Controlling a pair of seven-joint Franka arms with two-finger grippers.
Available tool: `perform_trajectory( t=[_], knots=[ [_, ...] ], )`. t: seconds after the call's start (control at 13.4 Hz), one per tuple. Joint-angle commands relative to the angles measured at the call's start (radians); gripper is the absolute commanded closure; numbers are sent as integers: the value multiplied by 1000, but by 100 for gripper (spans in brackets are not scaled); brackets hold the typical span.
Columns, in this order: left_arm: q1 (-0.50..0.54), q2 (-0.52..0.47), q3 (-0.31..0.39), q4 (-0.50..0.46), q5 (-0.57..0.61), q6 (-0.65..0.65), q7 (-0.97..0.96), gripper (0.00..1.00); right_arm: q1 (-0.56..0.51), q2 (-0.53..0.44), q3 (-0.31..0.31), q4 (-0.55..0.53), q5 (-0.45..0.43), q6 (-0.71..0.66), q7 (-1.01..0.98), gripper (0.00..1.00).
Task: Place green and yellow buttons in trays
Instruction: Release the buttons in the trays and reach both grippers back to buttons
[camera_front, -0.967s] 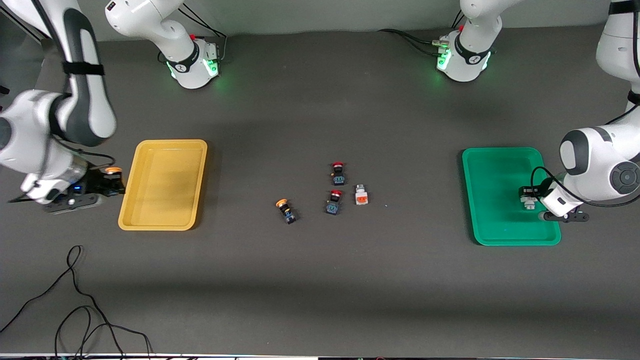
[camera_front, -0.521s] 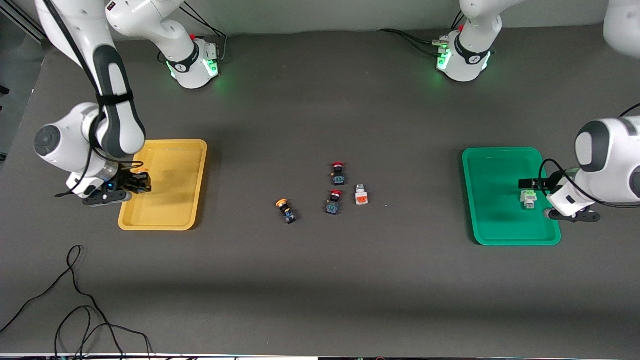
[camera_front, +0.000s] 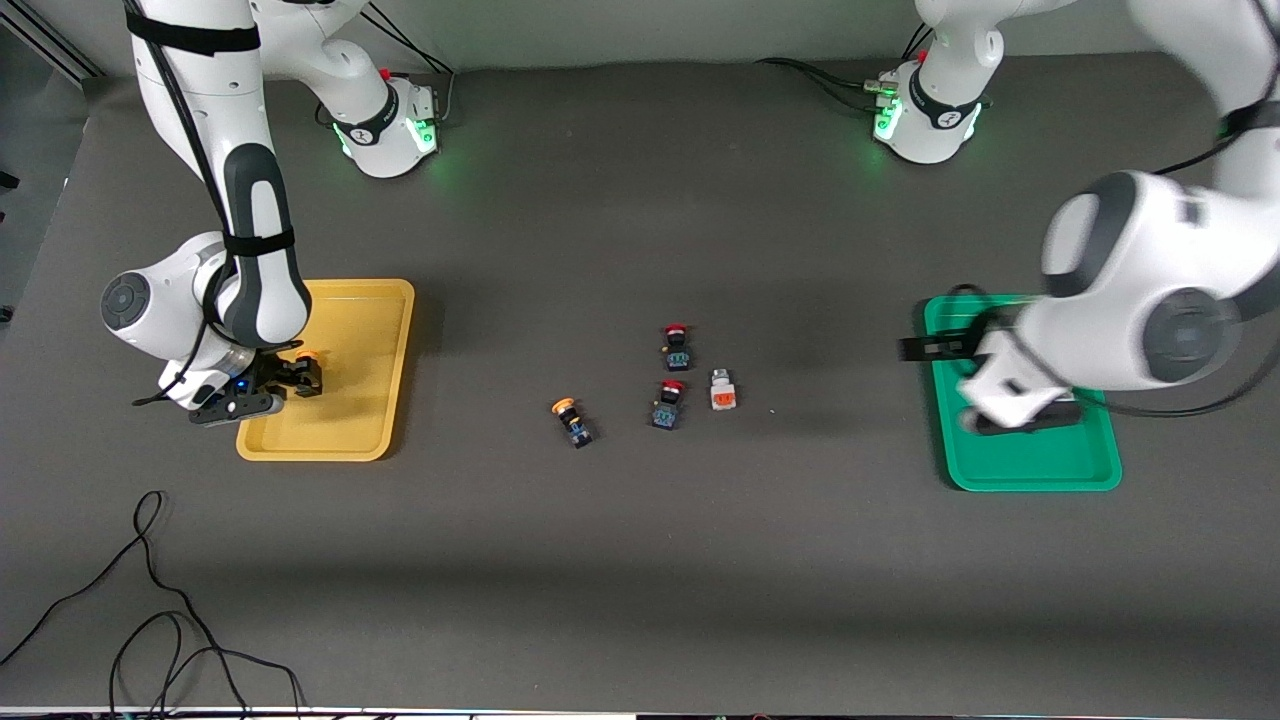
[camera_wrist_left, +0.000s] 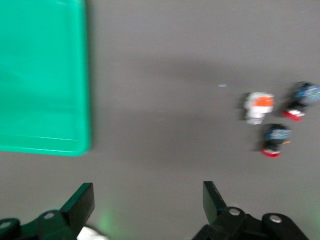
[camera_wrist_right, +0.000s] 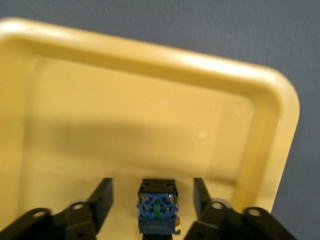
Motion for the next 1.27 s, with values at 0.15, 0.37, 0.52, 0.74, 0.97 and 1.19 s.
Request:
perform_trajectory(
  t=[0.15,0.37,0.52,0.74,0.97,1.19],
  knots=[
    [-205,223,16,92,-13,258,-132,8,12,-25,-65,182,-117,-186,73,0],
    [-290,304,24,79,74,388,-259,8,2,-21,-65,412,-283,-411,250,0],
    [-334,332,24,59,126,424,-305,8,12,-16,-58,488,-295,-479,297,0],
    [-345,338,47,-17,169,496,-322,8,58,2,25,551,-295,-481,492,0],
    [-373,372,52,-33,172,582,-362,8,63,64,138,653,-297,-481,604,0],
    [-461,400,127,-37,183,631,-380,14,62,114,285,726,-297,-481,690,0]
  ],
)
